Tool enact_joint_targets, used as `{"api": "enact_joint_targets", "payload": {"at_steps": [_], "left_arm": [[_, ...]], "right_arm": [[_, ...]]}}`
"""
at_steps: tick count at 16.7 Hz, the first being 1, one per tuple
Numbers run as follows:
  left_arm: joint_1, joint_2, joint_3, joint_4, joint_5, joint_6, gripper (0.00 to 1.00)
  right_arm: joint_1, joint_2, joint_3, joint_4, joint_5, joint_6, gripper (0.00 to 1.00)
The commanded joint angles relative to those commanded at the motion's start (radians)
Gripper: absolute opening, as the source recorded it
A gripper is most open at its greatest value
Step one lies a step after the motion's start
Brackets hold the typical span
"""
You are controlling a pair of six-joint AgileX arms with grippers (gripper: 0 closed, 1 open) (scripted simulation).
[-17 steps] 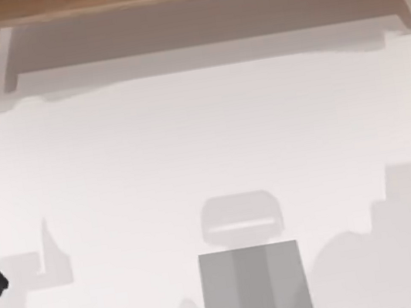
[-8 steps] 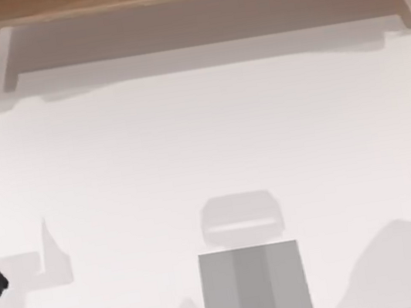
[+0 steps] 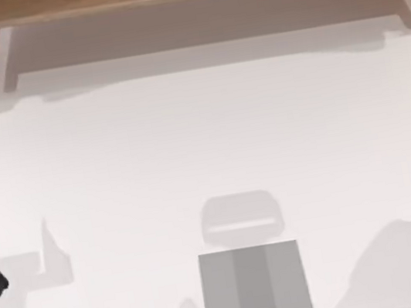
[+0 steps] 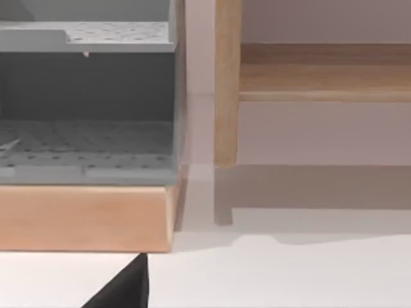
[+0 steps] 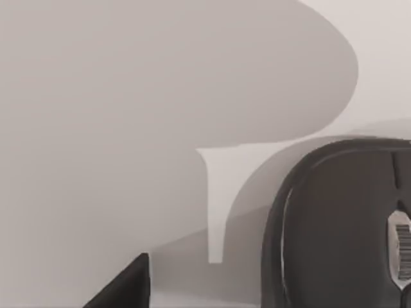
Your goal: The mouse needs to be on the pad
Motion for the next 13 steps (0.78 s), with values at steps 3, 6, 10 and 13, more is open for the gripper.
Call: {"api": "enact_joint_targets", "payload": {"at_steps": [3, 6, 10, 13], "left_arm": [[0.000, 0.000, 0.000, 0.000, 0.000, 0.000, 1.00], [0.000, 0.000, 0.000, 0.000, 0.000, 0.000, 1.00], [0.000, 0.000, 0.000, 0.000, 0.000, 0.000, 1.00], [0.000, 0.000, 0.000, 0.000, 0.000, 0.000, 1.00]], "right_arm": [[0.000, 0.000, 0.000, 0.000, 0.000, 0.000, 0.32], [0.000, 0.000, 0.000, 0.000, 0.000, 0.000, 0.10], [0.000, 0.000, 0.000, 0.000, 0.000, 0.000, 0.00], [0.000, 0.000, 0.000, 0.000, 0.000, 0.000, 0.00]]}}
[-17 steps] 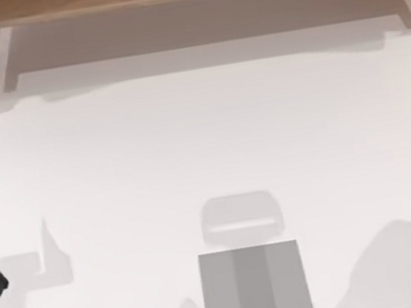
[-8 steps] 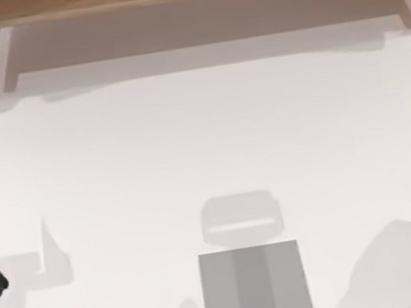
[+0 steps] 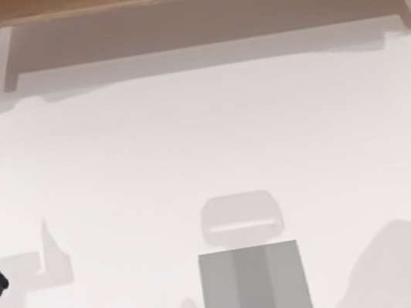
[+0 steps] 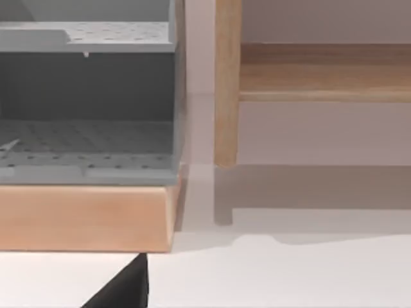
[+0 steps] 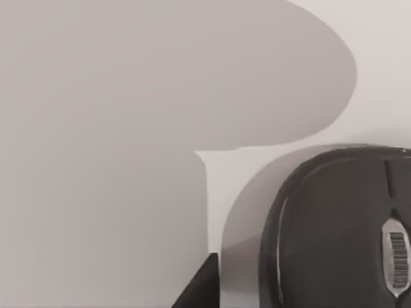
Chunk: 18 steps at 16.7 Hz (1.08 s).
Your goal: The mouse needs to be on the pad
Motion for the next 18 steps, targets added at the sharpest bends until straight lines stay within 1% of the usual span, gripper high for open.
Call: {"api": "enact_joint_targets", "payload": {"at_steps": [2, 6, 13, 15, 18], "left_arm": [[0.000, 0.000, 0.000, 0.000, 0.000, 0.000, 1.00], [0.000, 0.000, 0.000, 0.000, 0.000, 0.000, 1.00], [0.000, 0.000, 0.000, 0.000, 0.000, 0.000, 1.00], [0.000, 0.000, 0.000, 0.000, 0.000, 0.000, 1.00], [0.000, 0.000, 0.000, 0.000, 0.000, 0.000, 1.00]], "right_arm": [[0.000, 0.000, 0.000, 0.000, 0.000, 0.000, 0.00], [-0.001, -0.049, 0.048, -0.061, -0.004, 0.002, 0.00], [-0.002, -0.154, 0.226, -0.370, -0.004, -0.003, 0.00], [-0.002, -0.181, 0.261, -0.419, -0.004, -0.004, 0.00], [-0.002, -0.188, 0.268, -0.428, -0.004, -0.004, 0.00]]}}
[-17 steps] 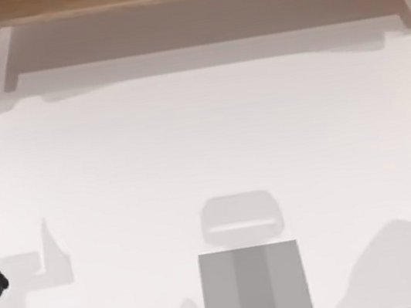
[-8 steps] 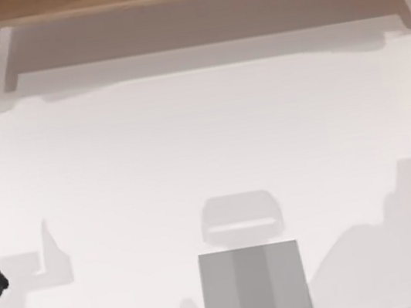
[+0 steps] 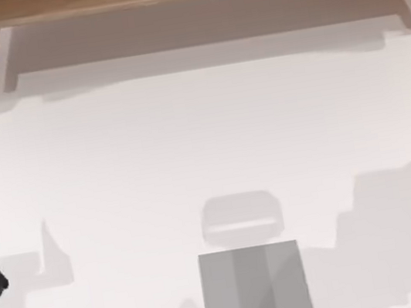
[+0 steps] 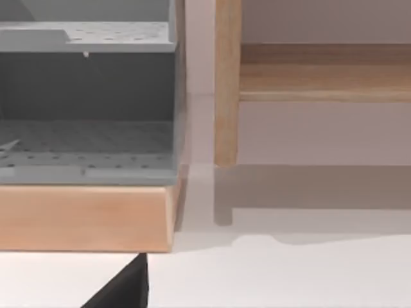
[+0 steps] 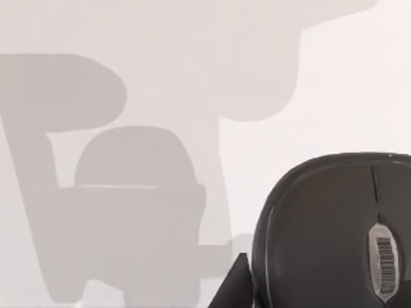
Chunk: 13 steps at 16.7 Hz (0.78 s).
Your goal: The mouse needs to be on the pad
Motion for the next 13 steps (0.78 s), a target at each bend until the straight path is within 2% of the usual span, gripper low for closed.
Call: {"api": "enact_joint_targets", "payload": {"at_steps": [4, 7, 10, 13], "left_arm": [[0.000, 0.000, 0.000, 0.000, 0.000, 0.000, 1.00], [0.000, 0.000, 0.000, 0.000, 0.000, 0.000, 1.00], [0.000, 0.000, 0.000, 0.000, 0.000, 0.000, 1.00], [0.000, 0.000, 0.000, 0.000, 0.000, 0.000, 1.00]], "right_arm": [[0.015, 0.008, 0.004, 0.004, 0.001, 0.015, 0.00], [0.112, 0.035, 0.040, 0.010, 0.010, 0.111, 0.00], [0.304, 0.091, 0.092, 0.013, 0.019, 0.289, 0.00], [0.586, 0.164, 0.142, 0.012, 0.021, 0.508, 0.00]]}}
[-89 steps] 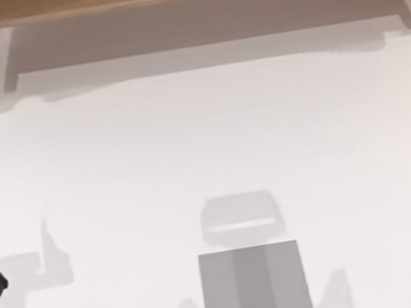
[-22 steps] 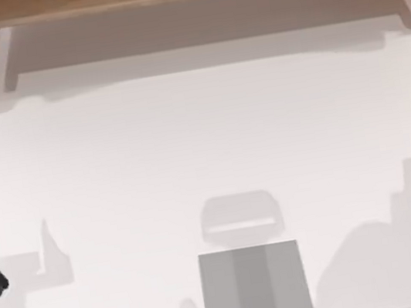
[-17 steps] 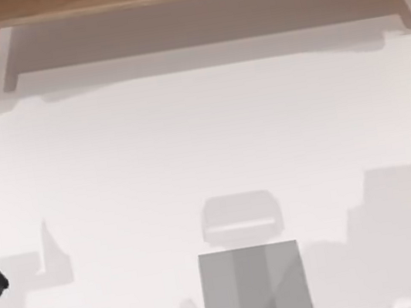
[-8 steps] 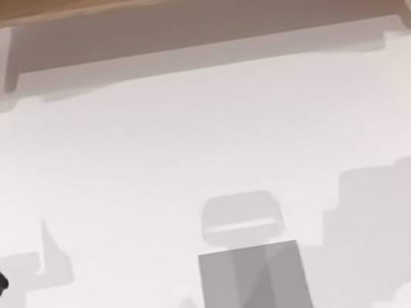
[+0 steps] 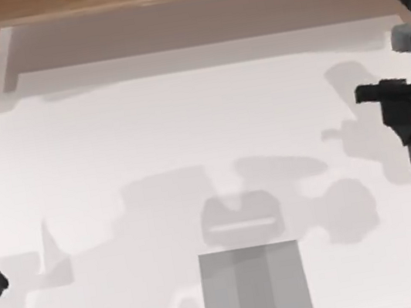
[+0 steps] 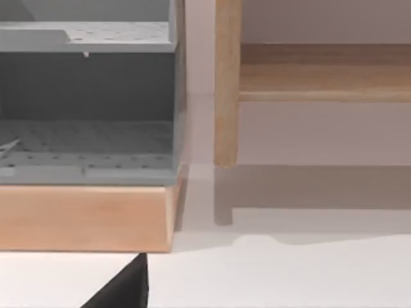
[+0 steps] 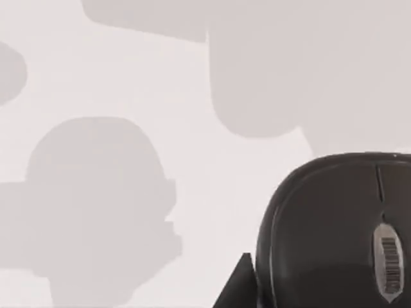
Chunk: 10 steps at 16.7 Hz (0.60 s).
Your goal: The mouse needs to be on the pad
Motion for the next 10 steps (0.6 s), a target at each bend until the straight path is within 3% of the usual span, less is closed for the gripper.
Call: {"api": "enact_joint_targets", "payload": {"at_steps": [5, 10], "left_arm": [[0.000, 0.000, 0.000, 0.000, 0.000, 0.000, 1.00], [0.000, 0.000, 0.000, 0.000, 0.000, 0.000, 1.00]], "right_arm": [[0.455, 0.103, 0.076, 0.009, -0.005, 0.331, 0.00], [0.657, 0.149, 0.126, 0.027, 0.005, 0.476, 0.00]]}}
